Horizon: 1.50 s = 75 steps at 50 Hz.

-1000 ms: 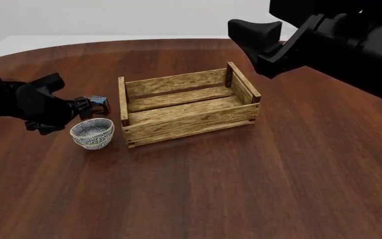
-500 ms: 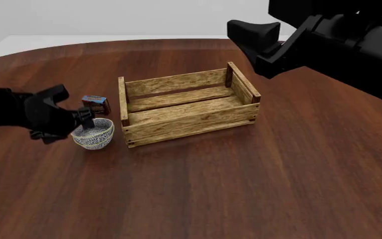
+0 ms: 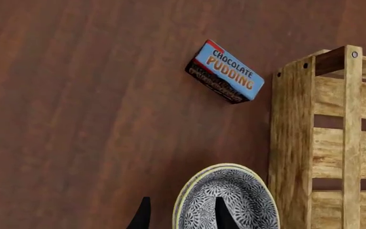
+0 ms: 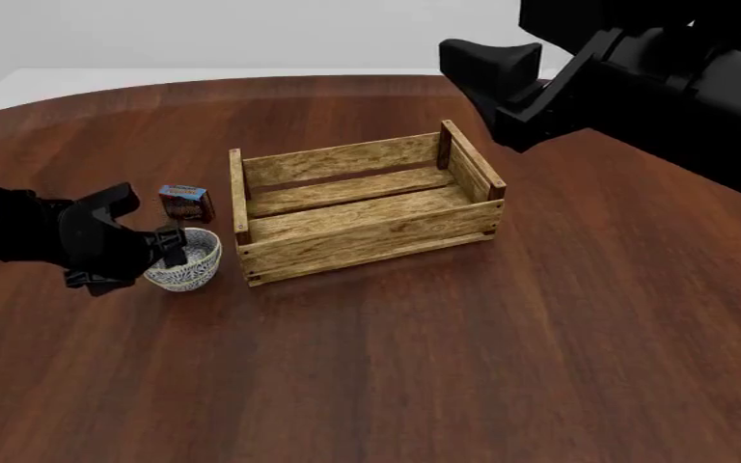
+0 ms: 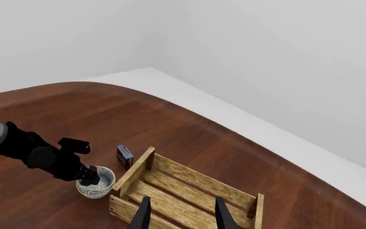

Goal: Stack the right bowl on the left bowl and place them in the tray.

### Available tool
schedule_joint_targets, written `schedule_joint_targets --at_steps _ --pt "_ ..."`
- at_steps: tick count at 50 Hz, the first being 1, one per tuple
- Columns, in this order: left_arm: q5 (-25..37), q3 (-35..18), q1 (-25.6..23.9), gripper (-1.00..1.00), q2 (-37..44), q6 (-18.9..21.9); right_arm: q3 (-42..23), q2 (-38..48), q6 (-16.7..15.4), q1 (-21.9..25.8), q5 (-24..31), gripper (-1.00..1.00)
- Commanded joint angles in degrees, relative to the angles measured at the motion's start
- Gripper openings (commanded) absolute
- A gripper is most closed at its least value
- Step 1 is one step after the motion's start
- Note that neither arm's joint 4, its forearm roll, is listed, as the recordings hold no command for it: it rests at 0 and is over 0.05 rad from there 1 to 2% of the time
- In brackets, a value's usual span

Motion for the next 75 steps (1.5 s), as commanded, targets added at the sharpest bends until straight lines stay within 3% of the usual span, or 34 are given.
schedule_joint_targets --at_steps 1,12,13,36,57,75 --pt "3.67 -3.17 -0.88 1.0 1.21 4.67 -0.17 -0.37 0.2 -0.01 0.4 1.0" --pt "3.16 -2.56 -1.52 1.0 2.18 4.1 -0.15 -0.53 0.21 0.0 0.47 1.0" --pt "2.83 -2.26 -1.93 -1.0 1.6 3.4 -0.15 -0.52 0.22 0.01 0.48 1.0" --pt "4.05 -1.54 -1.57 -1.0 -1.75 3.24 -0.04 -0.98 0.34 0.0 0.62 1.0" --pt "9.0 -1.78 -0.5 -1.0 -12.46 1.76 0.25 -1.92 0.59 -0.49 0.65 1.0" --pt "15.56 -7.59 -2.08 -1.0 -19.59 -1.28 0.07 -1.46 0.82 -1.38 0.68 1.0"
